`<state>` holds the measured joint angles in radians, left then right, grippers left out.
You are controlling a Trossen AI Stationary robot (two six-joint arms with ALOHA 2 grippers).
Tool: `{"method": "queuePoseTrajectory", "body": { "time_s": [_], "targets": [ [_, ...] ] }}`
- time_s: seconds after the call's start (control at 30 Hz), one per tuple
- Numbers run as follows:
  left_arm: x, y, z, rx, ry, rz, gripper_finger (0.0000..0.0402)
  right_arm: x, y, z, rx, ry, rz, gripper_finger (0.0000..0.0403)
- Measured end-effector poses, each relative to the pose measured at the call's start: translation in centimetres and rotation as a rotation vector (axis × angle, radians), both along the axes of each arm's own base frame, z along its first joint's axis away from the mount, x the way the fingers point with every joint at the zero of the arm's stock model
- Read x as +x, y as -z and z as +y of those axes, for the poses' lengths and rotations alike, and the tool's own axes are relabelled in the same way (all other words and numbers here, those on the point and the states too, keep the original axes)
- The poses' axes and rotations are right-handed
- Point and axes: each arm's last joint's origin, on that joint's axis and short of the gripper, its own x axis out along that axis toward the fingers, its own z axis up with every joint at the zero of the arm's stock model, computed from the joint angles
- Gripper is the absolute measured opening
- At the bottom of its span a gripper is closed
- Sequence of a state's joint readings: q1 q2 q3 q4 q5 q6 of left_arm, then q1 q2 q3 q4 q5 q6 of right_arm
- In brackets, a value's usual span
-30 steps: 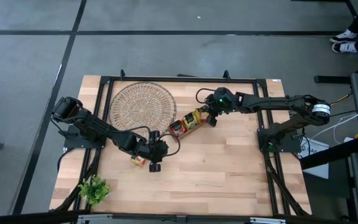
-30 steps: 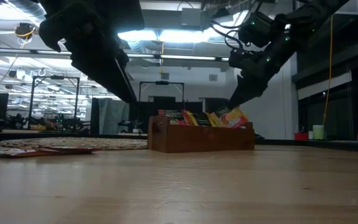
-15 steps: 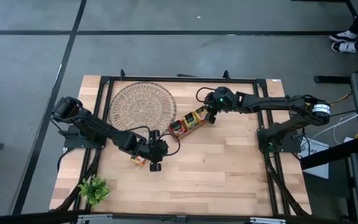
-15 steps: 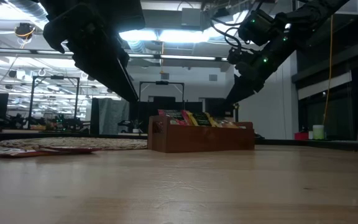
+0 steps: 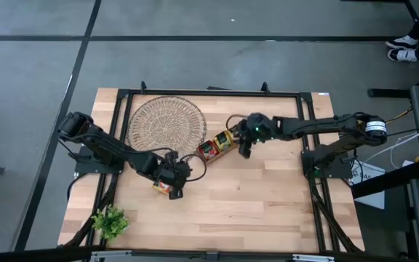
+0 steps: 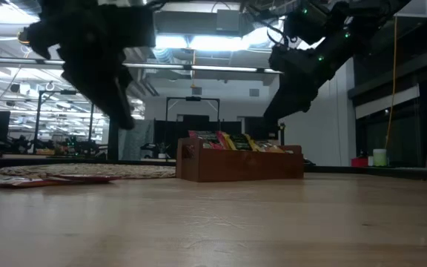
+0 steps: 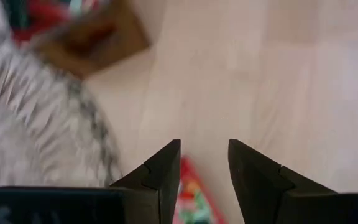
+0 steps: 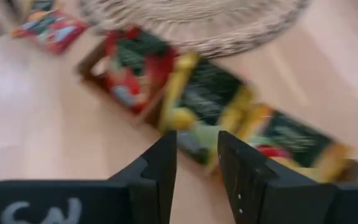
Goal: Pick & Place Tea
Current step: Put the red tea bag into the left section of the wooden organizer
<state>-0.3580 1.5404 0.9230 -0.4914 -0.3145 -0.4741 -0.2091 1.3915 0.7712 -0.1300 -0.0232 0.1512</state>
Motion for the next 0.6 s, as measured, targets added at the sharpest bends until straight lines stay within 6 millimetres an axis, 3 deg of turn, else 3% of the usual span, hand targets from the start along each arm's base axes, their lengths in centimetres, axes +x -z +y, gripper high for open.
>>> {"method": "queuePoseTrajectory", "body": {
  "time_s": [0.2,0.43,0.6],
  "targets": [
    [-1.5,0.5,0.6,0.006,-0.107,0.144,0.0113,0.6,-0.1,4.1,0.051,-0.099,-0.017,0.0118],
    [-1.5,1.0,0.5,-0.024,-0.112,0.184,0.0015,0.7,-0.2,7.7,0.09,-0.157,-0.038,0.0117],
    [-1.1,2.9,0.3,-0.004,-0.113,0.255,0.0002,0.6,-0.2,9.2,0.062,-0.133,-0.041,0.0117]
  ]
}}
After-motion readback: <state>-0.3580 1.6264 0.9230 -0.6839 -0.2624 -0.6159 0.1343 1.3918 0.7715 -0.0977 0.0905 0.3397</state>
